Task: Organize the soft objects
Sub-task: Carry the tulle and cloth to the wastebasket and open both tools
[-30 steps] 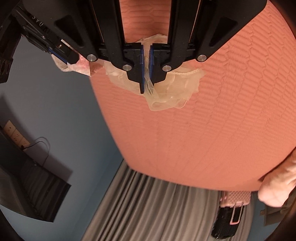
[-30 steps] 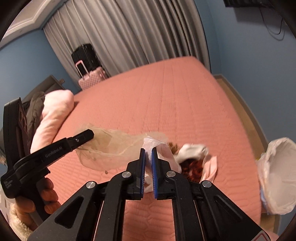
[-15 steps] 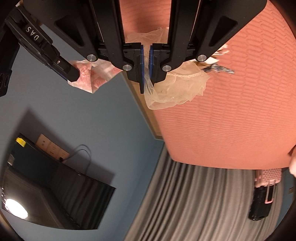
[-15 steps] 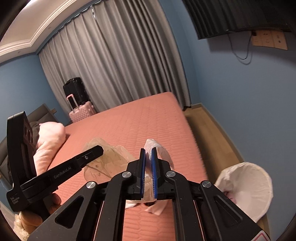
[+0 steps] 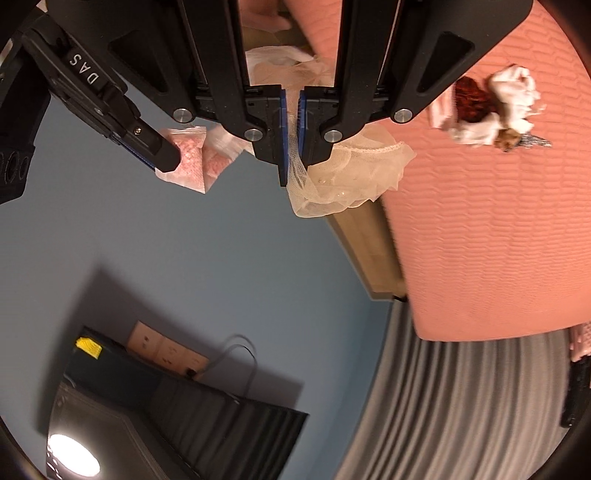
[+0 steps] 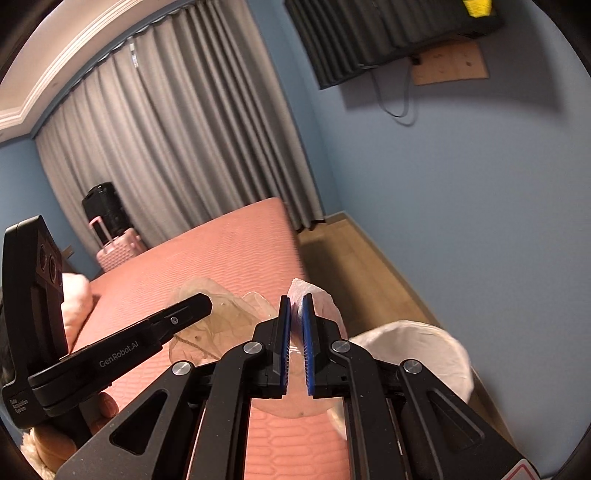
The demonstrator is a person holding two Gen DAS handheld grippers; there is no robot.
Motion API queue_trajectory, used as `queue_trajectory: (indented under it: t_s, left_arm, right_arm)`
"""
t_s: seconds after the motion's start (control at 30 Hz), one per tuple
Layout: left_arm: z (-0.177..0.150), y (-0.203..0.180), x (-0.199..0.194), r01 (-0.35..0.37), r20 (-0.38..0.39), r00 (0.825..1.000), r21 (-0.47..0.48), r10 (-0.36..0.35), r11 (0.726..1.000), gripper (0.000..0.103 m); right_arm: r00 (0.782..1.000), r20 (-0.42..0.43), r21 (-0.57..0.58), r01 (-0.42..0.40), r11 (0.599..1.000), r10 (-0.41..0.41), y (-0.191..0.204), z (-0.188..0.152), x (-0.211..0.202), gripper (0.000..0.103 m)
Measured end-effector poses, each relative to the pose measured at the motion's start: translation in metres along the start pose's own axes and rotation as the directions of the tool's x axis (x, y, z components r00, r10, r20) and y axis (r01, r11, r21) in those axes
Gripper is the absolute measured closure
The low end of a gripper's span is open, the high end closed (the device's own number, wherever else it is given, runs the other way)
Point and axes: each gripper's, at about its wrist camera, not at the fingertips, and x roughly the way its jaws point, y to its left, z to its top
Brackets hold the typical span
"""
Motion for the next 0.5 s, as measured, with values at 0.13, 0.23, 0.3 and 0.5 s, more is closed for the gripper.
queue_trajectory:
  t_s: [0.13,0.23,0.3,0.5]
  left_arm:
    - [-0.004,-0.020,0.018,0.023,-0.033,0.999,0.028,-0.022,0.999,0.099]
    - [-0.006,-0.033,0.028,0.031,-0.040,0.999,0.052,-0.029,0.998,0.099]
    - [-0.005,-0.043,0.037,0.030,-0.050,0.998,0.061,-0.027,0.998,0.097]
    - [-0.006,-0.049,0.038,-0.018,-0.012,1.000,0.056,0.019,0.998,0.035]
  right_arm:
    - [1.000,-0.008,0.022,0.030,0.999,-0.030,-0.021,0.001,0.002,0.097]
    - [0.999,-0.017,0.036,0.048,0.998,-0.047,-0.037,0.000,0.004,0.097]
    - [0.998,-0.024,0.044,0.056,0.997,-0.055,-0.043,-0.001,0.008,0.097]
    - [0.996,-0.018,0.046,0.083,0.996,-0.082,-0.053,-0.003,0.010,0.088]
